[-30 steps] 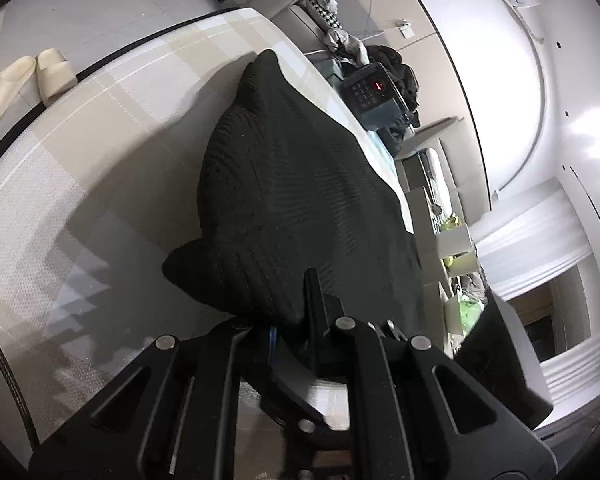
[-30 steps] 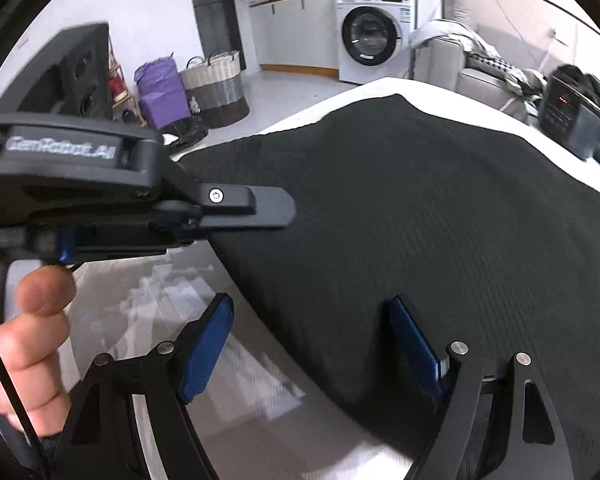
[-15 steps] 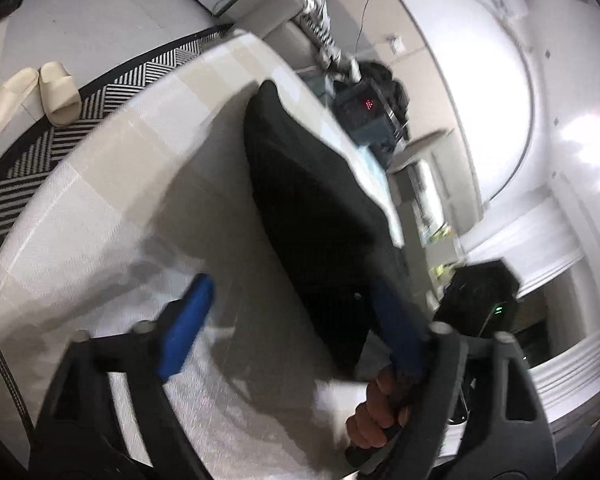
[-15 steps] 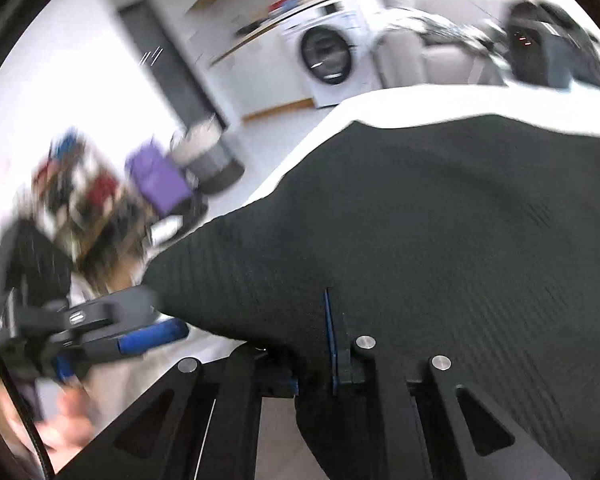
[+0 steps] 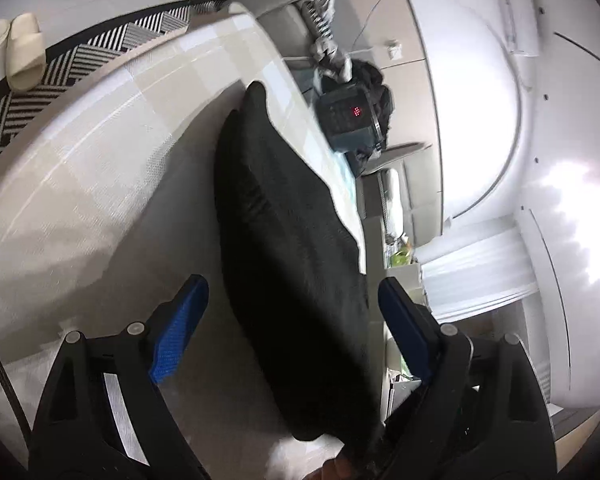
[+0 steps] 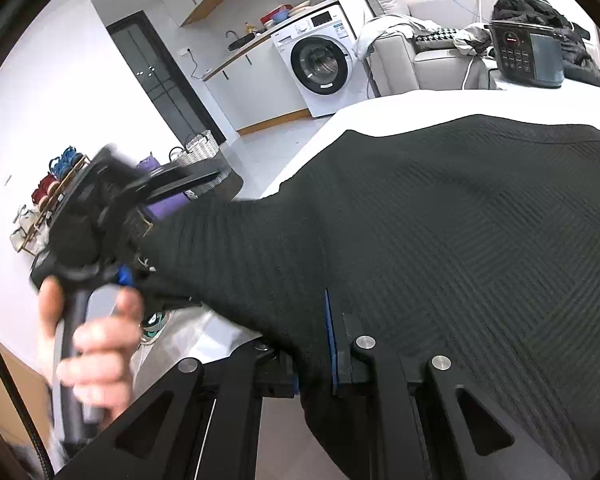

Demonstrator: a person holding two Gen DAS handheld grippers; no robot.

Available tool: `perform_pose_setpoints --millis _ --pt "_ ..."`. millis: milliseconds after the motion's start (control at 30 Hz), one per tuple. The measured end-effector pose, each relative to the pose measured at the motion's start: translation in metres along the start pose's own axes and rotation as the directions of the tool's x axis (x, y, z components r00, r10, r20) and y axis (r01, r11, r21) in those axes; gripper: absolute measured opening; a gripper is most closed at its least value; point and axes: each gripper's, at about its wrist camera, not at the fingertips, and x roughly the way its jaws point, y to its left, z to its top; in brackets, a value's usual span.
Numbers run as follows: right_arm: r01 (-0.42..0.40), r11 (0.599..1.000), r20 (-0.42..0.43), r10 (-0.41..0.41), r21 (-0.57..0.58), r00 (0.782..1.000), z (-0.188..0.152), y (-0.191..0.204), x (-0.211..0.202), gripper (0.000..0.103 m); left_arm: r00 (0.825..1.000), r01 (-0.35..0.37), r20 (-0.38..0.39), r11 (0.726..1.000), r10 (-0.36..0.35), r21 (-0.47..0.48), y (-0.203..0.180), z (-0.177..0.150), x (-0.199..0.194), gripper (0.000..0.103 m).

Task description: Fold small clothes

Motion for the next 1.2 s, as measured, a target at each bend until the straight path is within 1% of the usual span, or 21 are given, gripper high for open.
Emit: perform_pose_setpoints --millis 200,233,300,333,400,433,467,500,533,567,633,700,767,800,867,967,1000,1033,1067,1100,1200 --pt "0.0 1.0 0.005 0.001 -0.022 1.0 -0.004 0.005 -0.001 0.01 0.994 -0.069 -0.085 0.998 0.068 -0.006 0.003 0.017 0.039 0.084" --pt "0.002 1.0 0.006 -0.002 -0.026 1.0 -0.005 0.006 -0.001 0.01 0.991 -0.09 -0.104 0.996 0.089 0.002 0.003 0.02 0.046 0.082" --pt "0.001 1.0 0.01 -0.001 -0.029 1.0 -0.006 0.006 -0.002 0.01 0.988 -0.077 -0.131 0.997 0.078 0.012 0.001 0.024 0.057 0.082" --pt "0.004 0.999 0.011 -0.003 -0.032 1.0 -0.008 0.007 -0.003 0.01 0.984 -0.078 -0.16 0.997 0.08 0.015 -0.001 0.028 0.064 0.081" --pt "0.002 0.999 0.014 -0.001 -0.037 1.0 -0.009 0.007 -0.004 0.01 0.98 -0.074 -0.181 0.997 0.076 0.017 -0.001 0.031 0.072 0.071" --pt "0.003 0.999 0.015 -0.003 -0.041 1.0 -0.01 0.008 -0.006 0.01 0.974 -0.096 -0.201 0.995 0.101 0.035 -0.003 0.033 0.077 0.059" --pt "0.008 0.999 0.017 -0.007 -0.046 1.0 -0.011 0.01 -0.007 0.01 0.97 -0.117 -0.209 0.991 0.128 0.065 -0.006 0.034 0.082 0.042" --pt "0.006 0.999 0.018 -0.005 -0.052 1.0 -0.012 0.01 -0.007 0.01 0.968 -0.13 -0.204 0.988 0.144 0.08 -0.008 0.035 0.085 0.034" --pt "0.004 0.999 0.018 -0.003 -0.053 1.0 -0.011 0.01 -0.008 0.01 0.966 -0.148 -0.197 0.984 0.165 0.101 -0.011 0.037 0.087 0.022" --pt "0.001 0.999 0.018 0.0 -0.05 1.0 -0.011 0.009 -0.008 0.01 0.967 -0.151 -0.187 0.982 0.171 0.116 -0.014 0.039 0.089 0.015" --pt "-0.008 0.999 0.02 0.009 -0.041 1.0 -0.011 0.006 -0.008 0.01 0.971 -0.147 -0.169 0.979 0.17 0.143 -0.022 0.039 0.089 0.011" --pt "-0.025 0.999 0.029 0.026 -0.024 0.999 -0.01 0.003 -0.01 0.01 0.975 -0.136 -0.152 0.977 0.161 0.164 -0.032 0.039 0.087 0.01" --pt "-0.036 0.999 0.061 0.037 -0.014 0.997 -0.009 0.002 -0.016 0.01 0.977 -0.133 -0.141 0.973 0.16 0.187 -0.046 0.038 0.085 0.01" --pt "-0.044 0.999 0.096 0.044 0.0 0.994 -0.009 -0.001 -0.022 0.01 0.977 -0.134 -0.138 0.97 0.164 0.203 -0.056 0.038 0.087 0.01" --pt "-0.067 0.997 0.148 0.06 0.041 0.987 -0.009 -0.008 -0.034 0.01 0.975 -0.139 -0.136 0.958 0.177 0.249 -0.08 0.038 0.091 0.01" --pt "-0.091 0.99 0.234 0.065 0.105 0.97 -0.013 -0.021 -0.054 0.01 0.968 -0.146 -0.145 0.927 0.207 0.346 -0.131 0.032 0.111 0.01" --pt "-0.101 0.986 0.27 0.063 0.13 0.961 -0.015 -0.027 -0.064 0.01 0.964 -0.146 -0.152 0.913 0.218 0.381 -0.15 0.024 0.115 0.01" --pt "-0.109 0.981 0.307 0.056 0.16 0.95 -0.018 -0.034 -0.074 0.01 0.958 -0.146 -0.163 0.89 0.237 0.432 -0.174 0.016 0.129 0.01" --pt "-0.114 0.976 0.341 0.044 0.187 0.939 -0.022 -0.042 -0.086 0.01 0.954 -0.145 -0.17 0.877 0.246 0.459 -0.187 0.009 0.136 0.01" --pt "-0.116 0.972 0.367 0.033 0.206 0.93 -0.024 -0.047 -0.094 0.01 0.947 -0.134 -0.189 0.854 0.26 0.502 -0.21 -0.003 0.153 0.01" --pt "-0.124 0.947 0.46 -0.028 0.297 0.887 -0.04 -0.079 -0.135 0.01 0.928 -0.099 -0.239 0.807 0.286 0.582 -0.257 -0.039 0.194 0.01"
